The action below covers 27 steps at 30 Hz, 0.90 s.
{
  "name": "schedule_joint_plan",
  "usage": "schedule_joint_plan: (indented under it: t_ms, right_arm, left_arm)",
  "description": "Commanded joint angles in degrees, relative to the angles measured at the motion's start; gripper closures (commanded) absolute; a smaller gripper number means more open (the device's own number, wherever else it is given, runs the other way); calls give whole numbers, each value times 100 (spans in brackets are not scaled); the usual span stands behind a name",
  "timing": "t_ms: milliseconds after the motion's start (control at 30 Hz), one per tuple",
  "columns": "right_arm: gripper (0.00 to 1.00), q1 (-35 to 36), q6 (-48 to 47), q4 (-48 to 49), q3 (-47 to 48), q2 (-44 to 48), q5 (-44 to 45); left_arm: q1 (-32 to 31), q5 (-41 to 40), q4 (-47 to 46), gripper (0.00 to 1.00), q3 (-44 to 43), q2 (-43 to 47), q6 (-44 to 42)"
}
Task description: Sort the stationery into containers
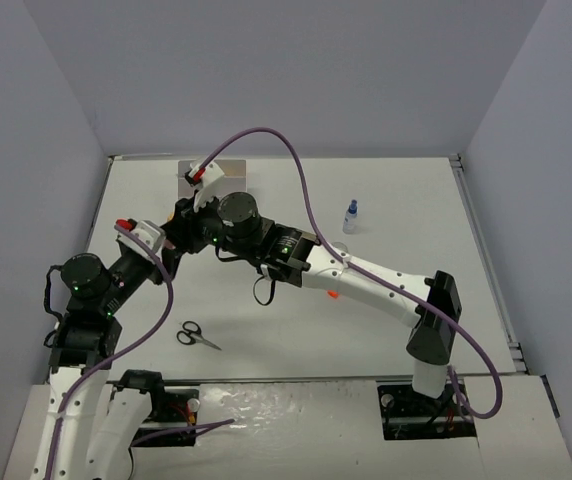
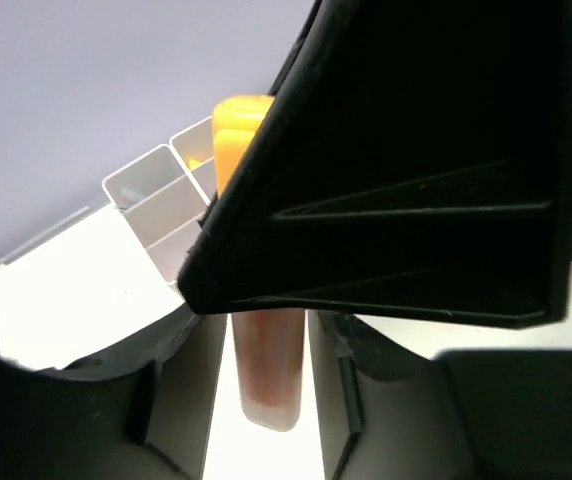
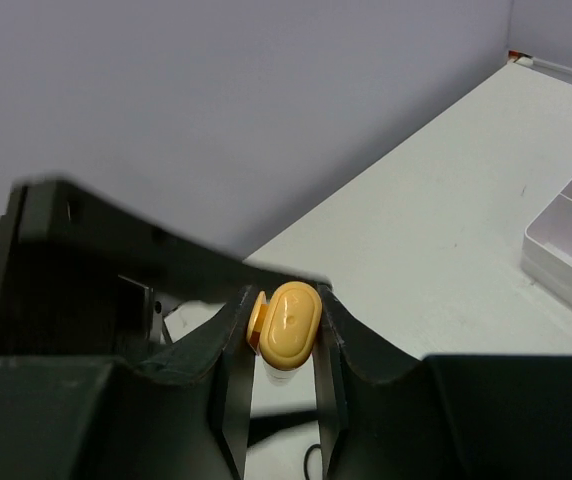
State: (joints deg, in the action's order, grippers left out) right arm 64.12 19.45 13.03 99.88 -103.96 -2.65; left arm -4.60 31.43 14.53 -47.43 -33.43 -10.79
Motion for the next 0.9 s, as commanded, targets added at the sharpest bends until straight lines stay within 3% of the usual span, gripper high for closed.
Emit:
schedule_joint_plan:
  t_ms: [0,67,233,400,533,700,867]
  right_arm:
    - [100,-331,140,478,236,-16,-330]
    - [100,-606,165,555,265,-98,-425]
    - [100,-1475,-297,1100,566,-552,-526]
    - [100,-1874,-1155,1551,1326,-1413,-186]
    - [100,-2310,-952,1961,2037,-2129,-172]
    - [100,-2706,-666,1808,3123,-3058,-255]
    - [100,-2802,-653,1856,3146,-3290,-309]
  left_arm:
    - [-7,-140,-391,14,-71,148,-109]
    - [-14,-194,-289,3,-43,205,-125]
    - [-6,-791,-23,3,127,336,-160]
    - [0,-1665,114,3,481,541,-303]
    - [3,-2174,29,3,897,784,-530]
    - [25,-2280,-183,3,1284,950,-565]
    - [66,-2319,-267,3,1515,1039,-616]
